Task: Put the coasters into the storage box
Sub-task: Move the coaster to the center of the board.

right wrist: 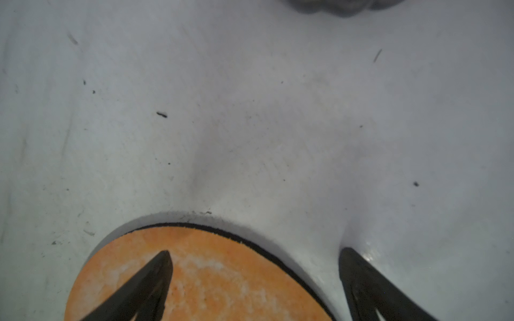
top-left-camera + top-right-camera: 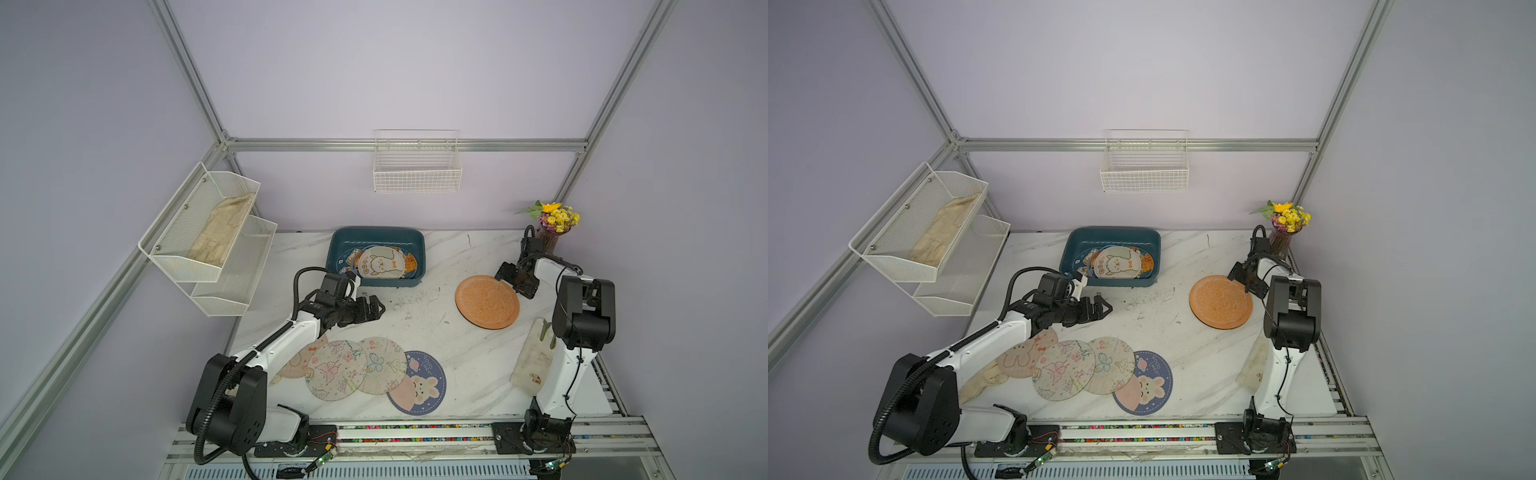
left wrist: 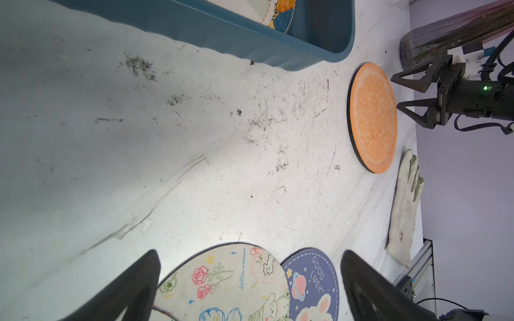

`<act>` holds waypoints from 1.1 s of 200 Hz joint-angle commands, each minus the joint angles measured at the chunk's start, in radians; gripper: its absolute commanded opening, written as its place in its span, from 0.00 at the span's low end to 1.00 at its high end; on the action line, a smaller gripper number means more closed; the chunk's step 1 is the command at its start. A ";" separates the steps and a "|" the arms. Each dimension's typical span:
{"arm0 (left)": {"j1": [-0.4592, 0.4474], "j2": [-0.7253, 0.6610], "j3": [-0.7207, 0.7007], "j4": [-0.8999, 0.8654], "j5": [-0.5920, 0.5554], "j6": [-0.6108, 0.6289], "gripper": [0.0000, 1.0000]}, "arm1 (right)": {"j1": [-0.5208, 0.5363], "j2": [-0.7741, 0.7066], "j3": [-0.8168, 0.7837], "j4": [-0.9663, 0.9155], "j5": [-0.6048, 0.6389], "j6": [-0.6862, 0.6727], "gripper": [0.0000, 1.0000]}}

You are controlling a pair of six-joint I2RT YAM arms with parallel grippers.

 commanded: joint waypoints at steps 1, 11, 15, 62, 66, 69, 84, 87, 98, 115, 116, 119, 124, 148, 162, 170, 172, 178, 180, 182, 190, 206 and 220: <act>-0.018 0.012 -0.015 0.051 0.031 -0.024 1.00 | -0.004 0.015 -0.031 -0.003 -0.082 -0.030 0.95; -0.023 0.020 -0.014 0.057 0.032 -0.026 1.00 | -0.004 0.009 -0.048 0.007 -0.106 -0.032 0.95; -0.027 0.021 -0.013 0.060 0.032 -0.027 1.00 | -0.005 0.009 -0.054 0.008 -0.114 -0.035 0.95; -0.051 0.078 0.004 0.073 0.040 -0.025 1.00 | 0.023 -0.007 -0.098 0.014 -0.180 -0.058 0.95; -0.052 0.079 0.006 0.073 0.039 -0.024 1.00 | 0.028 -0.009 -0.100 0.012 -0.184 -0.061 0.95; -0.055 0.082 0.008 0.074 0.039 -0.024 1.00 | 0.032 -0.010 -0.100 0.010 -0.186 -0.062 0.95; -0.065 0.092 0.015 0.078 0.038 -0.025 1.00 | 0.050 -0.021 -0.110 0.005 -0.201 -0.063 0.95; -0.068 0.094 0.017 0.078 0.038 -0.024 1.00 | 0.054 -0.023 -0.113 0.006 -0.203 -0.062 0.95; -0.076 0.100 0.018 0.080 0.034 -0.026 1.00 | 0.071 -0.029 -0.122 0.004 -0.211 -0.060 0.95; -0.090 0.106 0.020 0.091 0.031 -0.032 1.00 | 0.098 -0.041 -0.136 0.004 -0.217 -0.056 0.95; -0.090 0.107 0.019 0.091 0.031 -0.032 1.00 | 0.099 -0.041 -0.137 0.004 -0.217 -0.055 0.95; -0.092 0.109 0.020 0.092 0.031 -0.035 1.00 | 0.104 -0.043 -0.141 0.005 -0.220 -0.053 0.95; -0.096 0.110 0.020 0.094 0.028 -0.037 1.00 | 0.112 -0.047 -0.147 0.008 -0.223 -0.048 0.95; -0.113 0.120 0.022 0.105 0.024 -0.043 1.00 | 0.158 -0.070 -0.173 0.020 -0.231 -0.011 0.95; -0.124 0.127 0.026 0.108 0.022 -0.046 1.00 | 0.189 -0.081 -0.182 0.027 -0.230 0.015 0.95; -0.131 0.132 0.031 0.109 0.020 -0.046 1.00 | 0.208 -0.085 -0.184 0.033 -0.232 0.031 0.95; -0.133 0.134 0.033 0.110 0.020 -0.045 1.00 | 0.213 -0.086 -0.185 0.034 -0.233 0.034 0.95; -0.139 0.137 0.036 0.110 0.019 -0.046 1.00 | 0.226 -0.087 -0.186 0.040 -0.236 0.045 0.95; -0.140 0.138 0.039 0.110 0.018 -0.046 1.00 | 0.231 -0.087 -0.186 0.042 -0.237 0.049 0.95; -0.142 0.140 0.040 0.109 0.017 -0.045 1.00 | 0.236 -0.086 -0.185 0.043 -0.238 0.052 0.95; -0.150 0.147 0.046 0.111 0.015 -0.047 1.00 | 0.253 -0.086 -0.184 0.052 -0.245 0.067 0.95; -0.163 0.162 0.060 0.116 0.015 -0.048 1.00 | 0.294 -0.072 -0.170 0.069 -0.270 0.089 0.95; -0.174 0.175 0.067 0.118 0.015 -0.048 1.00 | 0.319 -0.059 -0.140 0.055 -0.272 0.080 0.95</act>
